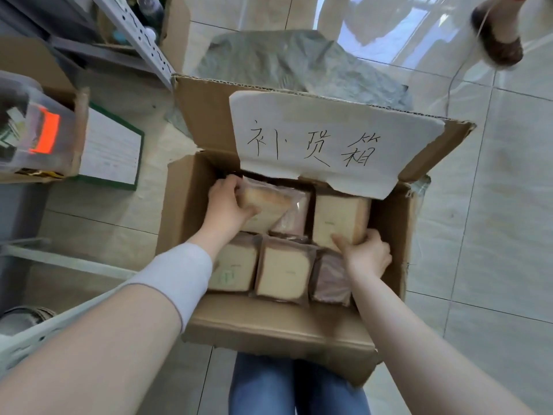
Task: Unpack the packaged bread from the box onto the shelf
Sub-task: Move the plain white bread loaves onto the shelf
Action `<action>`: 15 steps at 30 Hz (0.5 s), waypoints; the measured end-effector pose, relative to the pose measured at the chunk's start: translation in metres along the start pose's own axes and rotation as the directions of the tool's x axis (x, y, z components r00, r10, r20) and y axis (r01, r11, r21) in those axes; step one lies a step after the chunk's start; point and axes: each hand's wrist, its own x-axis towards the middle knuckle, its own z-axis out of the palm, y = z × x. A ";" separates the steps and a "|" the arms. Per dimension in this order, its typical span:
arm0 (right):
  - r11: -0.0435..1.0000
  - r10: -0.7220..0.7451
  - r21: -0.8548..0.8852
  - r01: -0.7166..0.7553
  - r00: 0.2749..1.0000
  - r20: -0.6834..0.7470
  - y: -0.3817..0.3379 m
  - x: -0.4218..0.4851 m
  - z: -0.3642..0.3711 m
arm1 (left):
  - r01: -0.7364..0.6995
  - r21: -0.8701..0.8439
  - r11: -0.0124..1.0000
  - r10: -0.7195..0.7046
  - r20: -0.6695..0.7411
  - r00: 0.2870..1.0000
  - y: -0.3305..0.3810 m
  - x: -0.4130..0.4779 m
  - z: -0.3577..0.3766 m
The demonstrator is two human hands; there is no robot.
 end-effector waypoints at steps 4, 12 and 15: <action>0.974 -0.020 0.226 0.018 1.000 0.007 0.011 -0.025 -0.042 | -0.168 -0.079 0.983 0.167 -0.013 0.986 0.018 -0.045 -0.016; 0.908 -0.283 0.374 0.191 0.936 0.210 0.070 -0.104 -0.139 | -0.216 -0.302 0.929 0.122 -0.302 0.946 0.047 -0.202 -0.089; 0.880 -0.391 0.410 0.240 0.857 0.337 0.085 -0.147 -0.170 | -0.254 -0.415 0.874 0.040 -0.459 0.888 0.049 -0.285 -0.127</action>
